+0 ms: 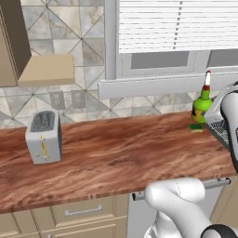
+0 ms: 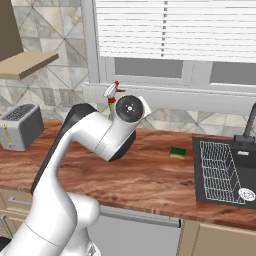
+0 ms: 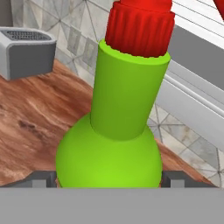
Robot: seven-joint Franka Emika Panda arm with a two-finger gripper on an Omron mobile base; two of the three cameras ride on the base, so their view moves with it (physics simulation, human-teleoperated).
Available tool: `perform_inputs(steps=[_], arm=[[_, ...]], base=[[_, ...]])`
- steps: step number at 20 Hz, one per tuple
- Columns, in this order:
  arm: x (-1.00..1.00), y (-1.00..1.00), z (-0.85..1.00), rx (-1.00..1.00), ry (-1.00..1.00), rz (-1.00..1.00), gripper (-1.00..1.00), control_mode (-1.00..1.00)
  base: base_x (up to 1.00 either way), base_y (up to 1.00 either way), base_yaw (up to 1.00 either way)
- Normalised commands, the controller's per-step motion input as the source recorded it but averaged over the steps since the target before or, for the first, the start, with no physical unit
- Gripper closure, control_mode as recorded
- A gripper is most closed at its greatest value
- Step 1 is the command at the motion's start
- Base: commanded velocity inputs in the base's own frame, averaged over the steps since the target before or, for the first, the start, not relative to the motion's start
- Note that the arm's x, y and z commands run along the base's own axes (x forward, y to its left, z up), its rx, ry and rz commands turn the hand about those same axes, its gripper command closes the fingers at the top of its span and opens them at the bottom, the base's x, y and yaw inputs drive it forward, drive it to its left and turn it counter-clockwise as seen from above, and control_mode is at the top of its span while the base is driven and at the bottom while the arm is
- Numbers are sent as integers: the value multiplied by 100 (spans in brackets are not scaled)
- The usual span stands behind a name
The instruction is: Locate and retrieve the sponge and spray from the cabinet. Place them next to the sink.
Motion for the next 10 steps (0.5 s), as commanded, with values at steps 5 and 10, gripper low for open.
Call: perform_inputs(steps=[5, 10], arm=[[0, 0, 0, 0, 0, 0, 100, 100], [0, 0, 0, 0, 0, 0, 100, 100]], base=[[9, -48, 0], [15, -38, -1]])
